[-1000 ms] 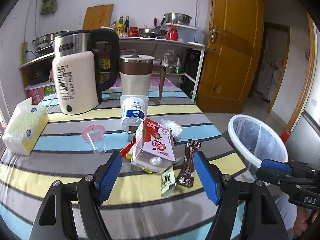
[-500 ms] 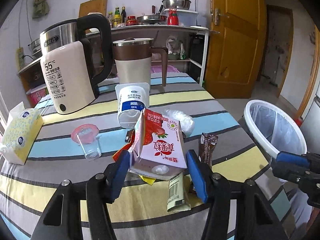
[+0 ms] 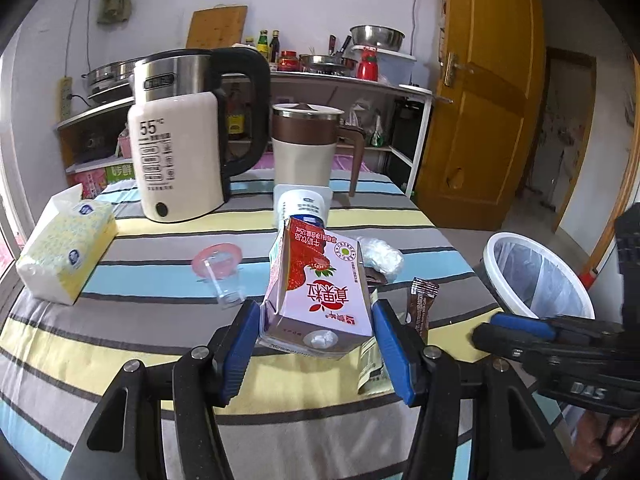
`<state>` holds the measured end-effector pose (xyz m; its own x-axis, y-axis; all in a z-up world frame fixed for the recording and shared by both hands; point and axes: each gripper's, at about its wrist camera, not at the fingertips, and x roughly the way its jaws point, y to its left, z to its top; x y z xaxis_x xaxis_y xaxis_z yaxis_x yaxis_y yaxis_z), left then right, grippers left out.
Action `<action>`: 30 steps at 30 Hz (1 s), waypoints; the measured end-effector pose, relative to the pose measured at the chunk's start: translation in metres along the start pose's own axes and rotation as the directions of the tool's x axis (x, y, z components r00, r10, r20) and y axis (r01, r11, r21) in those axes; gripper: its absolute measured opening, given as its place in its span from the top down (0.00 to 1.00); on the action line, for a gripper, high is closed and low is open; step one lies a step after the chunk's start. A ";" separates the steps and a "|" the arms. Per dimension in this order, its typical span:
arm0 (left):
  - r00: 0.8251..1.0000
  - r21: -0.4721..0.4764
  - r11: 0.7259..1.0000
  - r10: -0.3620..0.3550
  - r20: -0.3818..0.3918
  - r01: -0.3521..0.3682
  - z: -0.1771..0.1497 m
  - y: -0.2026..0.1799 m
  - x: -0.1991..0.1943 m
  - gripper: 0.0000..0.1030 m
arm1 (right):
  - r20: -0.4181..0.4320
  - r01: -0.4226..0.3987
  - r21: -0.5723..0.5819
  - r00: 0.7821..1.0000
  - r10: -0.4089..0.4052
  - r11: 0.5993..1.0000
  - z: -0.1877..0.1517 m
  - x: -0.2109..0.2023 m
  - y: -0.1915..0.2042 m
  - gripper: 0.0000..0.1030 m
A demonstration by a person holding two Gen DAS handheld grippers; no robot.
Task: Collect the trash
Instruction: 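Grasp the pink milk carton with the left tool while the right tool grasps a chocolate wrapper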
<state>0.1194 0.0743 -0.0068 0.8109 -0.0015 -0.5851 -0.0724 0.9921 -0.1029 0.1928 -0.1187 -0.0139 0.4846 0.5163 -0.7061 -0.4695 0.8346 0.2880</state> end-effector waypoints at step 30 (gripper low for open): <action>0.999 -0.041 0.998 -0.044 0.012 0.045 -0.011 0.009 -0.018 0.44 | -0.022 0.073 -0.007 0.997 -0.073 0.997 0.004 0.029 0.013 0.93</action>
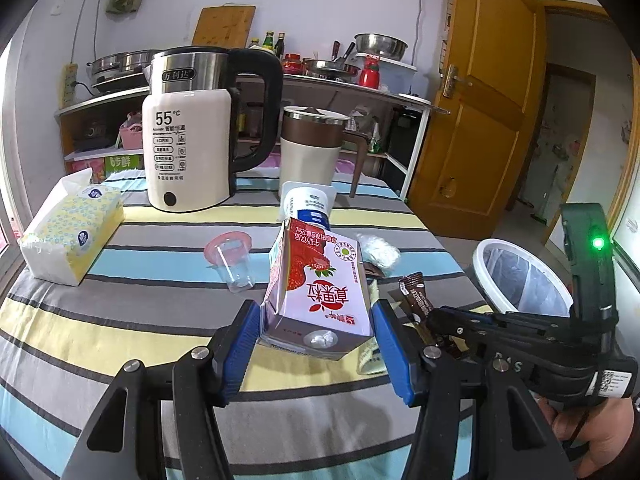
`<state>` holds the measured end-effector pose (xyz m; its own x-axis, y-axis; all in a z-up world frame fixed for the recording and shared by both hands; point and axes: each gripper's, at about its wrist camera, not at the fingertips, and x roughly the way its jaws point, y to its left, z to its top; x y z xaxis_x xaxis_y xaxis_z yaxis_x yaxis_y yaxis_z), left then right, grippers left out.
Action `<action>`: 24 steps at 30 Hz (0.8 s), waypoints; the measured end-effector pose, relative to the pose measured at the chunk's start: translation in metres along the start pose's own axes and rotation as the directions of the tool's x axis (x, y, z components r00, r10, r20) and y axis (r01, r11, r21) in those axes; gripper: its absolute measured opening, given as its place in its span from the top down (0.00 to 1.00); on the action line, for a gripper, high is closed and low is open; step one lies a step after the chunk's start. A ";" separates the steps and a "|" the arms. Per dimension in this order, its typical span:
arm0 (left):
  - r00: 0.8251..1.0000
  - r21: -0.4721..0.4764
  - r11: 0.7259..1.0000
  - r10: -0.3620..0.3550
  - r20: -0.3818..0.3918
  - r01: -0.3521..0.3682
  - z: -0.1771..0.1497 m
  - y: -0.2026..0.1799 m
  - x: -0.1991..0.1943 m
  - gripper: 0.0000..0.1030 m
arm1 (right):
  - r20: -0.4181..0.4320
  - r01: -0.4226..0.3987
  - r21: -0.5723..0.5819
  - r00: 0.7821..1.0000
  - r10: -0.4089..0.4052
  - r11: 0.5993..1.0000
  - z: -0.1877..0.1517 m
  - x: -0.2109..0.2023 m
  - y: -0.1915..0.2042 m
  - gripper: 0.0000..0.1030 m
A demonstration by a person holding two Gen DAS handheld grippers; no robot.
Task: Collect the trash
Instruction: 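Grasp the pink milk carton with the left tool while the right tool grasps a chocolate wrapper, then carry the milk carton and wrapper over the bin and release both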
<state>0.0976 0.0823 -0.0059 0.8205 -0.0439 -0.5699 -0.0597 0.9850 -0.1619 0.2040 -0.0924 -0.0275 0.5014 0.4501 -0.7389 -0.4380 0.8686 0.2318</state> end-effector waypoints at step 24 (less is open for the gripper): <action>0.984 0.118 0.977 -0.179 -0.018 0.179 0.008 -0.098 0.000 0.44 | 0.154 0.101 0.121 0.981 -0.119 0.988 -0.023 -0.111 -0.077 0.93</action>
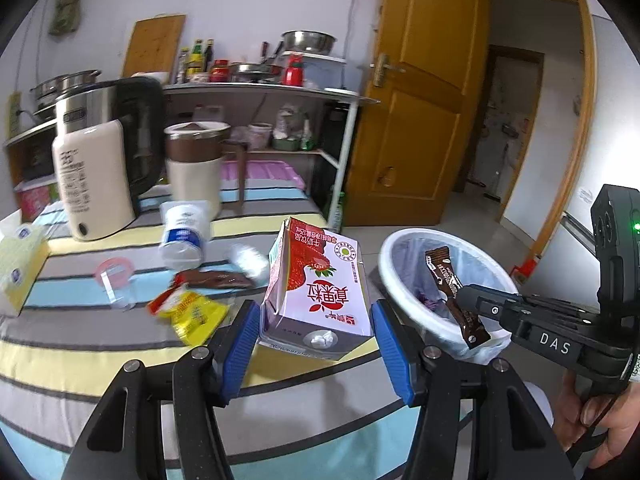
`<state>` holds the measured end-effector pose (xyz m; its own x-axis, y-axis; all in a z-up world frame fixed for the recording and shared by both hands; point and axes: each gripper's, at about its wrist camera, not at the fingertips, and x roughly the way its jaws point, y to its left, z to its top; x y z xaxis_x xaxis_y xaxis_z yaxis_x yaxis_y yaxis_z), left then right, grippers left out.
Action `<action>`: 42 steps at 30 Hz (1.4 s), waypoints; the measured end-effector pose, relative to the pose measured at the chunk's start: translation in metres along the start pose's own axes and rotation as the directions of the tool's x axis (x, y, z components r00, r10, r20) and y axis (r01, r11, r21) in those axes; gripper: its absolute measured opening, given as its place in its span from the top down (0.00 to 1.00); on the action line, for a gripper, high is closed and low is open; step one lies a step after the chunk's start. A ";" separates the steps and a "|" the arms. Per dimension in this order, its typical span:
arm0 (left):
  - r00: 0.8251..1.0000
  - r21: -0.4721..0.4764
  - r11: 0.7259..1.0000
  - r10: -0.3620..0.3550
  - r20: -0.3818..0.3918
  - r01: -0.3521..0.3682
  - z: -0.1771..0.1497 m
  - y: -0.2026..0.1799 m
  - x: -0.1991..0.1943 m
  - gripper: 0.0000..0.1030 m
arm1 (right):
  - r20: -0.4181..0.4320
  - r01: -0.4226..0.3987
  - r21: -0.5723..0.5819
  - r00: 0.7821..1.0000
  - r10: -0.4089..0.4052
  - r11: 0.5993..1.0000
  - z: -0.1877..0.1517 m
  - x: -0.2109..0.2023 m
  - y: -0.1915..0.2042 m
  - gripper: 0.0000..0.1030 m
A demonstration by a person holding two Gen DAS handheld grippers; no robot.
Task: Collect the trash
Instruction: 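Carry the milk carton and wrapper over the bin and release both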
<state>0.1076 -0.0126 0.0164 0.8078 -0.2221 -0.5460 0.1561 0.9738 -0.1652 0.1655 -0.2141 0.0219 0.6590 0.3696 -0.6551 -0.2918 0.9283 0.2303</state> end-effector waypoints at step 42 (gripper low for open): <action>0.950 0.096 0.960 -0.242 -0.199 0.265 0.015 -0.109 0.131 0.43 | -0.073 0.167 0.200 0.985 -0.155 0.966 -0.013 0.009 -0.134 0.87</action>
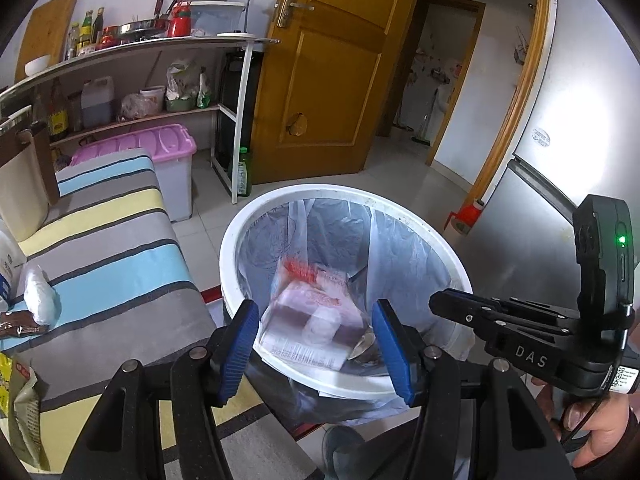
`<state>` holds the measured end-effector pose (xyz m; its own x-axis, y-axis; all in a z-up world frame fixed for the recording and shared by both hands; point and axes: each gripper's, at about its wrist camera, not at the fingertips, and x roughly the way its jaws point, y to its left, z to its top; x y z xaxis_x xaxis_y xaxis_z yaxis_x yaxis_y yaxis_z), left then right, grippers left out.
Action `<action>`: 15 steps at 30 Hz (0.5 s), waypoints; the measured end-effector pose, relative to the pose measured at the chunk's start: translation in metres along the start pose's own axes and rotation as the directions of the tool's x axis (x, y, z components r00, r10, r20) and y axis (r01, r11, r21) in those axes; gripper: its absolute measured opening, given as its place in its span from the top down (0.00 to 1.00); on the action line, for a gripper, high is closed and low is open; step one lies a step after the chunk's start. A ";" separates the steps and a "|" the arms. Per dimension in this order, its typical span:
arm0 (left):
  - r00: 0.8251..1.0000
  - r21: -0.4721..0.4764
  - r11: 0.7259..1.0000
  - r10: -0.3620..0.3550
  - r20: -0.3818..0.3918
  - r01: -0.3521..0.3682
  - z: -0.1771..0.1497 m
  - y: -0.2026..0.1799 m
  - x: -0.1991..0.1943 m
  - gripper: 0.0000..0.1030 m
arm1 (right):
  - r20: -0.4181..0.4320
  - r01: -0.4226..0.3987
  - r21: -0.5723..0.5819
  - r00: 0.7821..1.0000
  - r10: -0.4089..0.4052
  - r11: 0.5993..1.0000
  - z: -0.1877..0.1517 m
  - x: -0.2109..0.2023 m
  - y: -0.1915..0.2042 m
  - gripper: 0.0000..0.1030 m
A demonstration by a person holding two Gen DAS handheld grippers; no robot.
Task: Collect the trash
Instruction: 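Carry the milk carton and wrapper over the bin and release both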
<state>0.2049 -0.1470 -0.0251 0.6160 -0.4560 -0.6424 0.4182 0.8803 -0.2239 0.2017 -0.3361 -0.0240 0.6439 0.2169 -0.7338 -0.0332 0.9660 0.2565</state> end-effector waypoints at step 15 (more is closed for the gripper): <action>0.998 -0.013 0.999 0.034 0.053 -0.033 -0.011 0.004 -0.033 0.43 | 0.046 -0.050 -0.032 0.998 0.052 0.998 -0.005 -0.026 0.017 0.84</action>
<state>0.1789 -0.1276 -0.0129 0.6641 -0.4320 -0.6102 0.3887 0.8967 -0.2117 0.1803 -0.3249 -0.0043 0.6755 0.2601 -0.6899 -0.0897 0.9578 0.2731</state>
